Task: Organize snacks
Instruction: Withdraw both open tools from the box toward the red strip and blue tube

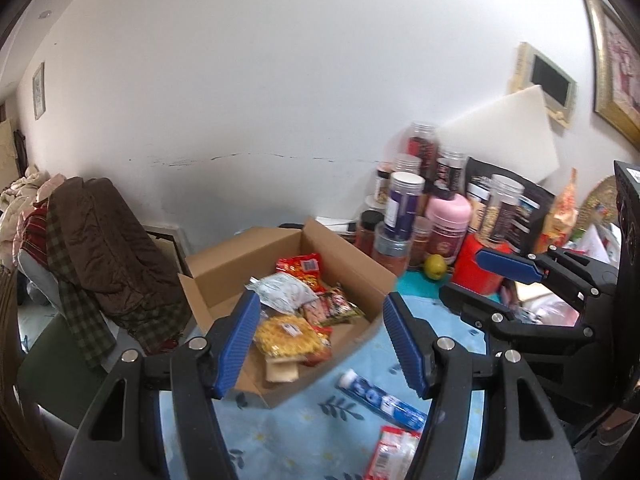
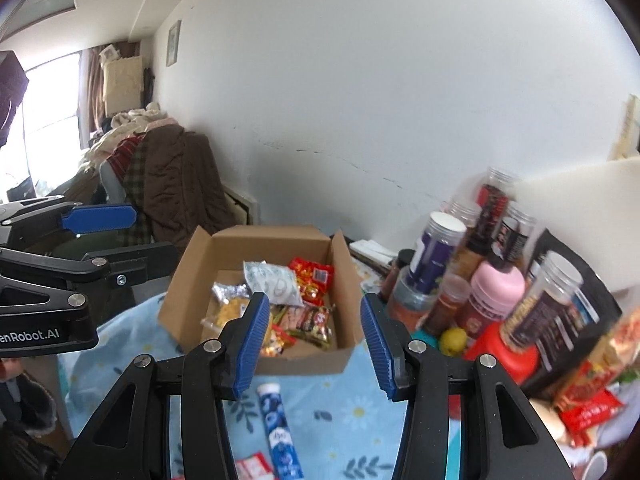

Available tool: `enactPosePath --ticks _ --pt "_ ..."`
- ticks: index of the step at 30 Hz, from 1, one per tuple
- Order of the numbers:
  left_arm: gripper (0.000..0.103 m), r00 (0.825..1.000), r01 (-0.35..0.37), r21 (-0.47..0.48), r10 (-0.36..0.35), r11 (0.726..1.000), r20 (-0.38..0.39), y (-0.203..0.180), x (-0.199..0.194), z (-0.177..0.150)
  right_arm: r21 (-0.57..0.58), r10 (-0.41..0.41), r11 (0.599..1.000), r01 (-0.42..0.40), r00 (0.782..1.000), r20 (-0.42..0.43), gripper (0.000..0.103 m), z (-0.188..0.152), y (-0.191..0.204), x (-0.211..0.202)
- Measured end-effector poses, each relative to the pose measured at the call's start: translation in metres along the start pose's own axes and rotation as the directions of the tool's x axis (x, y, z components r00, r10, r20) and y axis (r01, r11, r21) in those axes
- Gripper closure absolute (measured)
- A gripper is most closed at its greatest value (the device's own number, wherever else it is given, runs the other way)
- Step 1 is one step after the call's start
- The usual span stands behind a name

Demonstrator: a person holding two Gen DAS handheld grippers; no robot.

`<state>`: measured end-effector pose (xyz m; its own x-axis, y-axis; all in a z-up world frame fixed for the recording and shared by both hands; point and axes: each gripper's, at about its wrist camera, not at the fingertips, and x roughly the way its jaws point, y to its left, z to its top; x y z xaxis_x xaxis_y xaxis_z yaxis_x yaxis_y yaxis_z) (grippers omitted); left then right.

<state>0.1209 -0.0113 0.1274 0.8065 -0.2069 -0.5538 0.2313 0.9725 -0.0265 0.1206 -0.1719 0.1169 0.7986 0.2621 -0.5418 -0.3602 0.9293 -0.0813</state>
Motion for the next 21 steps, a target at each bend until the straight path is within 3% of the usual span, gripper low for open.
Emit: enactPosePath --ticks 2,11,21 --pt "0.040 1.000 0.021 0.000 -0.021 1.000 0.001 -0.006 -0.008 -0.010 0.009 -0.008 1.000 0.008 1.000 0.001 0.050 -0.009 0.001 -0.009" --pt "0.040 0.995 0.098 0.038 -0.098 0.994 -0.025 -0.034 -0.029 -0.056 0.060 -0.022 0.998 0.023 0.999 -0.029 0.050 -0.063 0.009 -0.039" --pt "0.040 0.985 0.151 0.054 -0.146 0.987 -0.092 -0.051 -0.026 -0.104 0.108 -0.016 0.994 0.027 0.995 -0.099 0.050 -0.118 0.021 -0.039"
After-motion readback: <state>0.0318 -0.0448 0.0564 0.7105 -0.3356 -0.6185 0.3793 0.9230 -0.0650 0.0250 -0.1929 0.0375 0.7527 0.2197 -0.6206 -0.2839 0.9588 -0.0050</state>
